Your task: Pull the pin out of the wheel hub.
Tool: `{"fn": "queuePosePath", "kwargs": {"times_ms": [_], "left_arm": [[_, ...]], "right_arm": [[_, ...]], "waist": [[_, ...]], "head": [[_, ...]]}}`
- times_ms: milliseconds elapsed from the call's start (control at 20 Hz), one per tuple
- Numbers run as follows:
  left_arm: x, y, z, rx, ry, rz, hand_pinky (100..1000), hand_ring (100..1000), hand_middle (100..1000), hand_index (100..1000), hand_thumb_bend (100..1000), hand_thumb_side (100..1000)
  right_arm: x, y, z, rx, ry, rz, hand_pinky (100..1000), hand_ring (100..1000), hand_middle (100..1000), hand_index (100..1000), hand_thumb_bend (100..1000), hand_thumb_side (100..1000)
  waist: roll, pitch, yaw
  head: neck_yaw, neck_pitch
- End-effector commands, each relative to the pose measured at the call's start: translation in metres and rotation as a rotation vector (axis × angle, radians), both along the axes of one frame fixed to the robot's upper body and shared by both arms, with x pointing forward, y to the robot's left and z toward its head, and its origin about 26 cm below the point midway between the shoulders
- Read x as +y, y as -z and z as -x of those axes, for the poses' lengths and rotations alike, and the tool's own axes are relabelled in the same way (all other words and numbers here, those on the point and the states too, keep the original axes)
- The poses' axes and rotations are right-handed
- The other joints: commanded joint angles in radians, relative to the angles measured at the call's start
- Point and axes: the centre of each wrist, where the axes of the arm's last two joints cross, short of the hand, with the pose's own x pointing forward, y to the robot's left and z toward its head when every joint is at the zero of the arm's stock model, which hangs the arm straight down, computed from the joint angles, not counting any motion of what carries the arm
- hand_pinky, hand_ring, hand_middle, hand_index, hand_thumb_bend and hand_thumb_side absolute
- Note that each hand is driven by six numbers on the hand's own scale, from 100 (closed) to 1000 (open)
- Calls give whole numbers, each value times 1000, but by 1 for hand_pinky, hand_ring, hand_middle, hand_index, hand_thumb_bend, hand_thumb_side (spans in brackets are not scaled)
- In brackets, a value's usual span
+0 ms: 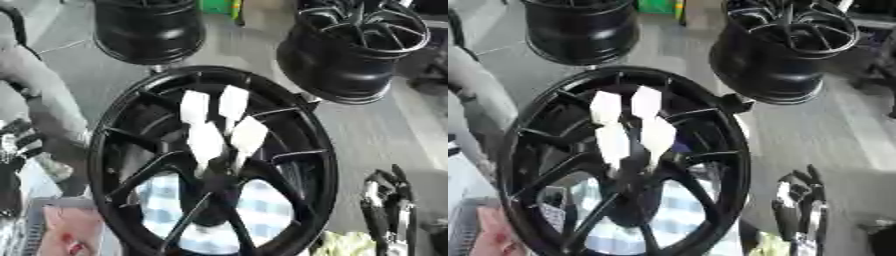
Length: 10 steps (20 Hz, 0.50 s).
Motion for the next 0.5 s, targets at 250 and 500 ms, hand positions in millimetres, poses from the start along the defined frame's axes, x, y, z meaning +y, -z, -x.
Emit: {"fn": "queuePosePath", "kwargs": {"times_ms": [250, 500], "left_arm": [[2, -7, 0, -18, 11, -10, 743, 799, 794, 863, 100, 837], [3, -7, 0, -19, 14, -17, 743, 799, 793, 863, 100, 836]], "right_arm": [[-55, -63, -35, -180, 54, 216, 649, 656, 757, 949, 100, 513], [-82, -162, -44, -337, -104, 545, 677, 680, 777, 957, 100, 470]], "waist": [[4, -24, 1], [-1, -23, 8]], "head": [[3, 5], [4, 5]]}}
